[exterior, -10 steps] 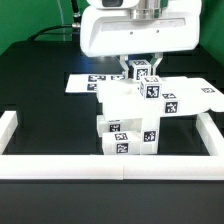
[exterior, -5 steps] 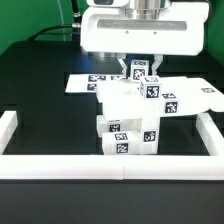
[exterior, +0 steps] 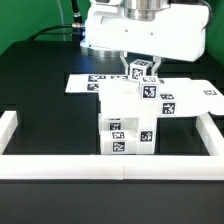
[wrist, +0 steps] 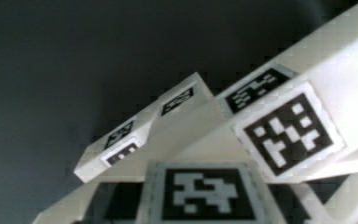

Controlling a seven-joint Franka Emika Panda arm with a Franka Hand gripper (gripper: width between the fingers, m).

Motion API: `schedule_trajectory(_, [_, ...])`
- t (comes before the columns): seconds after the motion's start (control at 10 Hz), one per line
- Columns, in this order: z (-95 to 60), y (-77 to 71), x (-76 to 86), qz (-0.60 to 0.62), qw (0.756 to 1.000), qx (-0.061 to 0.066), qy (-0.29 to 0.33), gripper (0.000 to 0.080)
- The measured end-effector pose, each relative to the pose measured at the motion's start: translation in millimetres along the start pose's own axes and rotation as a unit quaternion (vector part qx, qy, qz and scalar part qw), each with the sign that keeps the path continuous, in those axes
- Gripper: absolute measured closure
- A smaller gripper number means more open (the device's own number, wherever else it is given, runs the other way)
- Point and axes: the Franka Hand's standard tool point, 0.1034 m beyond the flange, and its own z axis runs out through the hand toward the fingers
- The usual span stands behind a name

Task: Assemble chair

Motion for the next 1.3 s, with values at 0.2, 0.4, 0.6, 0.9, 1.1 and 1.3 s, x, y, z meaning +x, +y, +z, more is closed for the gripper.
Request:
schedule_trajectory(0.2, [0.1, -0.8, -0.7, 0.037, 0.999, 0.004, -0.003, 0.053])
schedule_trajectory(0.4, [0.3, -0.7, -0.8, 0.031, 1.0, 0.004, -0.003, 0.0436])
schedule_trajectory(0.6, [0.3, -0.7, -0.8, 0.013, 1.0, 0.004, -0.003, 0.0301])
schedule_trajectory(0.9, [-0.3, -1.1, -0.9, -0.123, 0.992, 0.002, 0.0, 0.0157])
schedule_trajectory(1.1, [-0.3, -1.2, -0.8, -0.203, 0.979, 0.001, 0.0, 0.015])
schedule_trajectory(1.3, [-0.6, -0.9, -0.5, -0.276, 0.961, 0.0, 0.001, 0.015])
